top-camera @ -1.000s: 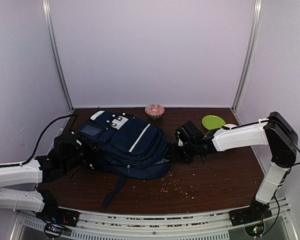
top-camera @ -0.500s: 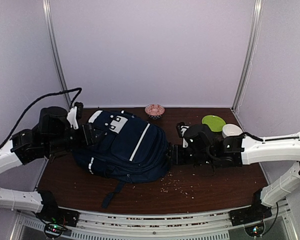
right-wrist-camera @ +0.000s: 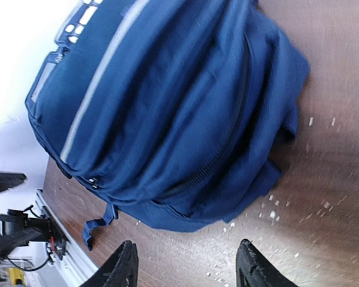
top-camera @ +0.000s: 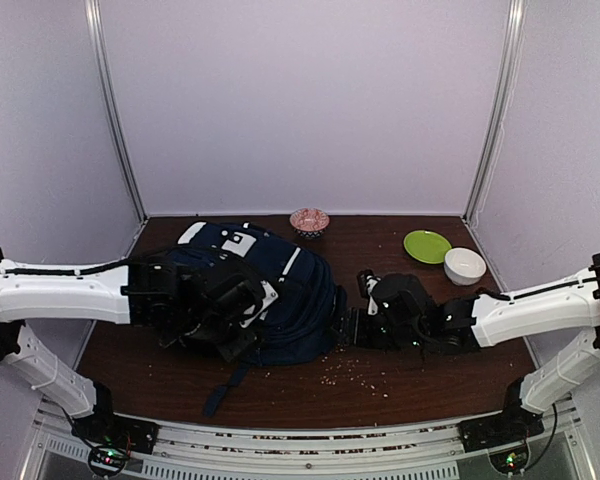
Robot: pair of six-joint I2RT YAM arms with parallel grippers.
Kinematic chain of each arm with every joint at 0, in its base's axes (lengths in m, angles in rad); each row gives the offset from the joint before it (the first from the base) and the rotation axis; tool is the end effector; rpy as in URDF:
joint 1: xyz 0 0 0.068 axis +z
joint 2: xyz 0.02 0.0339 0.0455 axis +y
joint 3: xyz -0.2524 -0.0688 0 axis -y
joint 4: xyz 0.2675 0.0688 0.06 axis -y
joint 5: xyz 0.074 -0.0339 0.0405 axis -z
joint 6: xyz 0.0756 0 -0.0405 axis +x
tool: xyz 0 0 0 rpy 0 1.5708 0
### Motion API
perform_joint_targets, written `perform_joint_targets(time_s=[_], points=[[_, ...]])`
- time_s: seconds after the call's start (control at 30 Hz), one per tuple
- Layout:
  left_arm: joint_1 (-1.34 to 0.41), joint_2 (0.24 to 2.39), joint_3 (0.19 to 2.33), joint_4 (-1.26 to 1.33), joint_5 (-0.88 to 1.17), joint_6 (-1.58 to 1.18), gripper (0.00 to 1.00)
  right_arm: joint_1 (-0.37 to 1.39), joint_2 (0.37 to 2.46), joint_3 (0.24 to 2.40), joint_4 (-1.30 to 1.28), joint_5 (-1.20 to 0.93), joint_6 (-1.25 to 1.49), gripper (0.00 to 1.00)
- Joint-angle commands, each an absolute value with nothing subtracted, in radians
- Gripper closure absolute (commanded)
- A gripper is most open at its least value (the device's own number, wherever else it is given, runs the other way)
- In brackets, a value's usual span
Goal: Pack the student bag
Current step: Adjust the student bag at the center of the board.
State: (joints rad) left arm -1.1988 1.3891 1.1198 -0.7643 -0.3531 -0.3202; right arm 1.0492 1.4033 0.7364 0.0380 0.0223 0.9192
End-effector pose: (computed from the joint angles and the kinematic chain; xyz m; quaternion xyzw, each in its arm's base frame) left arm 0.1415 -0.2908 0.2239 0.3615 0.8789 -0.0571 0.3061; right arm 0.1740 0.2993 0.1561 -0.0528 0.8895 0.3724 0.2594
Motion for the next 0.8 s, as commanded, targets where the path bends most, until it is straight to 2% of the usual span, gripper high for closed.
perform_joint_targets(time_s=[0.0, 0.3, 0.77], points=[[-1.218, 1.48, 1.184, -0.772, -0.412, -0.173, 0.05, 1.04, 1.431, 0.69, 0.168, -0.031, 1.058, 0.45], [-1.2, 1.568, 1.149, -0.799, -0.515, -0.21, 0.02, 1.013, 1.339, 0.614, 0.149, 0.006, 1.057, 0.45], [-1.12, 1.691, 1.153, -0.784, -0.562, -0.175, 0.04, 1.004, 1.41, 0.687, 0.17, -0.036, 1.048, 0.45]])
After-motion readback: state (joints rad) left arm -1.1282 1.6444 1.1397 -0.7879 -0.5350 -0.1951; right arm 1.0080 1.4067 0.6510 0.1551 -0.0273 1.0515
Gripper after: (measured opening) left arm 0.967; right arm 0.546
